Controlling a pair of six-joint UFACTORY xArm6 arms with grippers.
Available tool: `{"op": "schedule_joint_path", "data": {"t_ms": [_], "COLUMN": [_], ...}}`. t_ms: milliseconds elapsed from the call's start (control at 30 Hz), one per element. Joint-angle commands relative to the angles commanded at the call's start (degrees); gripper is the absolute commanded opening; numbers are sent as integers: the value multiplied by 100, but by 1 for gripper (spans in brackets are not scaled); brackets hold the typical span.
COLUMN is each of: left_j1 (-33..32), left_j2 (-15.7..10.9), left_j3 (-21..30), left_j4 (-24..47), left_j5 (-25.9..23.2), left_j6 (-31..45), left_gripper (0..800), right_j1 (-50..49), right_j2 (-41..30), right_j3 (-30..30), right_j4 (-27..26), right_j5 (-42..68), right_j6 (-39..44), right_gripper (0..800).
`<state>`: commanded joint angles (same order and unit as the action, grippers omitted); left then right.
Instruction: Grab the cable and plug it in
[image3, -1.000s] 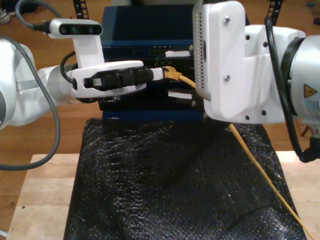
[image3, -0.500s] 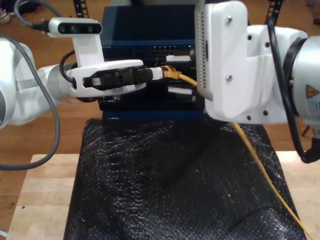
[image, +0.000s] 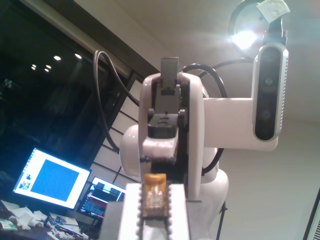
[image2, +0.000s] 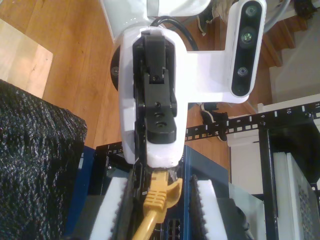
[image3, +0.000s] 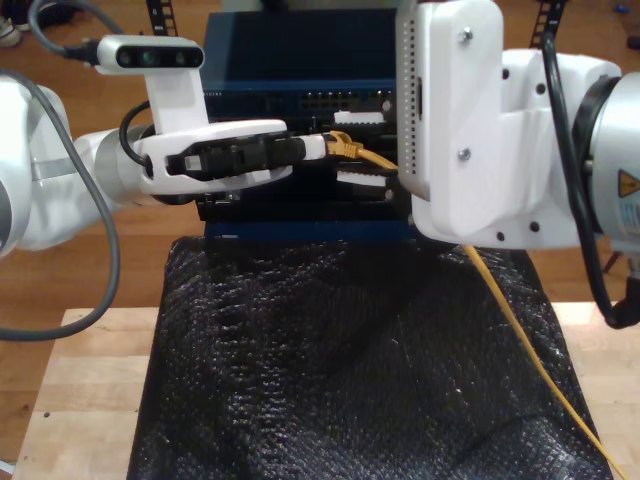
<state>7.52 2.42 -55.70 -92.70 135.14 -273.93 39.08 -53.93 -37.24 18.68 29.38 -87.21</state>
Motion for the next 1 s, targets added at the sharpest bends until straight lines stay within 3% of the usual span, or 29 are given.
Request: {"op": "schedule_joint_path", "data": {"t_ms": [1000], "left_j1": [0], "left_j2": [0], "left_j3": [-9], "left_j4": [0], "left_j5": [0], "left_j6": [0], "left_gripper": [20], "right_j1": [0], "right_j2": [9], "right_j3": [79], "right_j4": [0], "right_j5": [-193], "right_j6": [0], "right_gripper": [229]}}
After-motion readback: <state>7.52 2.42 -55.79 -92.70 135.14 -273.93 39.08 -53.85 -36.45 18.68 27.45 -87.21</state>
